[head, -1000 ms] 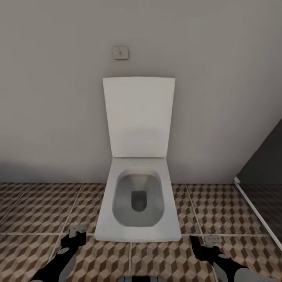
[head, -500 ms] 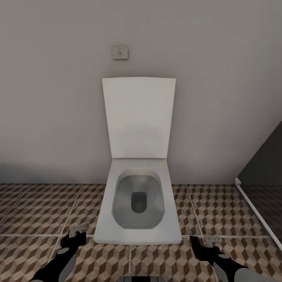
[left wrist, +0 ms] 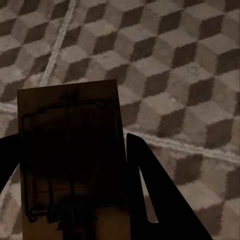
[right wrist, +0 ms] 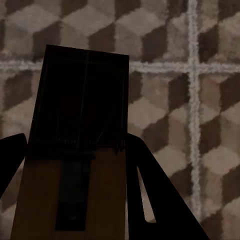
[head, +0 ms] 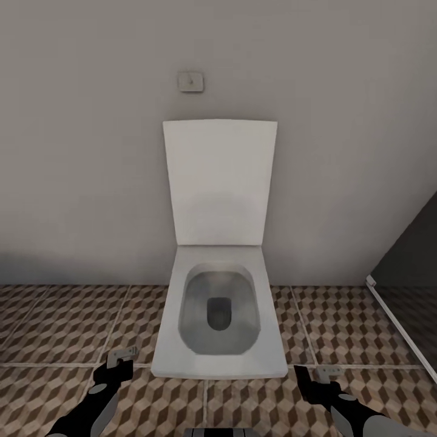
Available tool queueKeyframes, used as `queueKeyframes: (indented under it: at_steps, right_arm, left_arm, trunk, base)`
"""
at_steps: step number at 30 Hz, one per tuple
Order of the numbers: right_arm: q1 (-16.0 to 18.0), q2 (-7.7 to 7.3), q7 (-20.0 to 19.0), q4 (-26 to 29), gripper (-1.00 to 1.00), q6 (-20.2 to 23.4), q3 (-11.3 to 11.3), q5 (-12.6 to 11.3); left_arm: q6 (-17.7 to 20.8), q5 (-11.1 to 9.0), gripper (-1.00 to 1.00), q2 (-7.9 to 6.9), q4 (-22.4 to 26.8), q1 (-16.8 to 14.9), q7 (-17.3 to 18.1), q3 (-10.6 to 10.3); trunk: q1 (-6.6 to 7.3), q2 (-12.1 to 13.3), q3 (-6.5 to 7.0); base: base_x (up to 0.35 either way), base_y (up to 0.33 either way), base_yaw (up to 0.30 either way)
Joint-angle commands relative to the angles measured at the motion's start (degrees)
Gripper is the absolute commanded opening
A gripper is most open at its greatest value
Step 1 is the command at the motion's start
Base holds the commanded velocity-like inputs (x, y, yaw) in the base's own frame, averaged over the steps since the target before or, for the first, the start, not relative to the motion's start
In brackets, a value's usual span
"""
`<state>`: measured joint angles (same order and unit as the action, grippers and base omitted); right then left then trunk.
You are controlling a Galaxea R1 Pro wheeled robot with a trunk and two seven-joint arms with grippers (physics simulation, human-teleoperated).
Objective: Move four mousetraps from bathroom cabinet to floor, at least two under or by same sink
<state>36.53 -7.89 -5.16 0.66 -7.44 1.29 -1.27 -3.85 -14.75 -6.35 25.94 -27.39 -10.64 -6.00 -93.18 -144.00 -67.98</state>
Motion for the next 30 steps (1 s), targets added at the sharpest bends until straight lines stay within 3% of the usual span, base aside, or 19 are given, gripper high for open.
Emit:
queueKeyframes:
  at_steps: [1, 30]
  right_arm:
    - [0.03, -0.02, -0.2, -0.06, -1.0, -0.21, 0.12, -0.14]
    - [0.03, -0.02, -0.19, -0.04, -1.0, -0.21, 0.05, -0.14]
  left_arm:
    - [-0.19, -0.37, -1.0, -0.06, -0.01, -0.03, -0.52, -0.5]
    - [-0.11, -0.51, -1.0, 0.11, 0.01, -0.03, -0.52, -0.52]
  trunk:
    - [0.01, -0.02, -0.04]
    - [0.01, -0.02, -0.04]
  base:
    - [0.0, 0.005, 0.0]
    - [0.016, -0.002, 0.0]
